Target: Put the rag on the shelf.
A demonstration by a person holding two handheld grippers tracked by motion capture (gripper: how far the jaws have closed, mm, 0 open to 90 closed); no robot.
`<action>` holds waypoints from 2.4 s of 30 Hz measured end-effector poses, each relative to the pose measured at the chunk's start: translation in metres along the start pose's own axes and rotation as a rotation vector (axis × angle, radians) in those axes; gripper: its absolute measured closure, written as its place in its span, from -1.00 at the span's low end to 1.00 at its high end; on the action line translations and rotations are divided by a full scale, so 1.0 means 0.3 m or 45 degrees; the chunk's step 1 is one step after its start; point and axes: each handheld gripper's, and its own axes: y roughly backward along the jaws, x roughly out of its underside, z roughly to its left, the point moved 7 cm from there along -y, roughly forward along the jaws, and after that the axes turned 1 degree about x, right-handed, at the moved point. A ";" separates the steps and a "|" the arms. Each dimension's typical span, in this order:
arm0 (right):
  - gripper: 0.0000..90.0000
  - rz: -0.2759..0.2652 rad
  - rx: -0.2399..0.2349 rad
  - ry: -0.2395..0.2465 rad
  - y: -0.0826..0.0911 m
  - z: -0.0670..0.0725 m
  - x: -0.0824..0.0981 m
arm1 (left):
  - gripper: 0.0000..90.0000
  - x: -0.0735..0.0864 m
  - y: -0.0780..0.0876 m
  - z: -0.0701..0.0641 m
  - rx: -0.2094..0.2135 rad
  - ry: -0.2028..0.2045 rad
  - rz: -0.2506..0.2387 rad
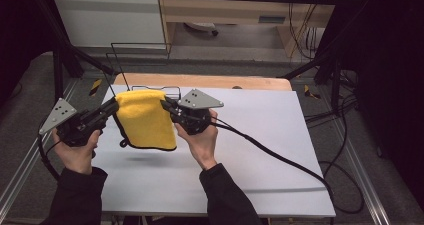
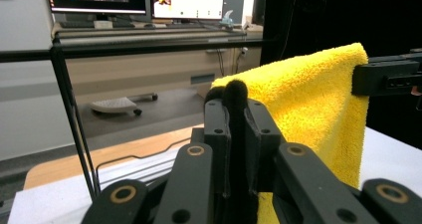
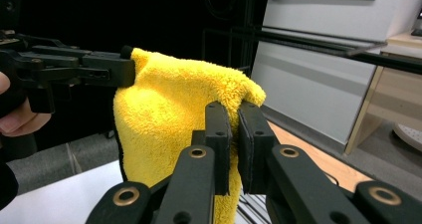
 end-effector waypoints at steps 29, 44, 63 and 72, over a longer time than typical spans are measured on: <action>0.89 -0.133 0.055 0.056 -0.037 -0.033 -0.205 | 0.82 -0.199 -0.026 0.055 -0.033 0.026 -0.196; 0.89 -0.178 0.085 0.083 -0.080 -0.049 -0.303 | 0.82 -0.301 -0.042 0.105 -0.065 0.026 -0.255; 0.89 -0.218 0.129 0.117 -0.134 -0.075 -0.454 | 0.82 -0.437 -0.072 0.167 -0.094 0.035 -0.305; 0.89 -0.249 0.141 0.099 -0.144 -0.106 -0.500 | 0.82 -0.493 -0.099 0.174 -0.095 0.019 -0.317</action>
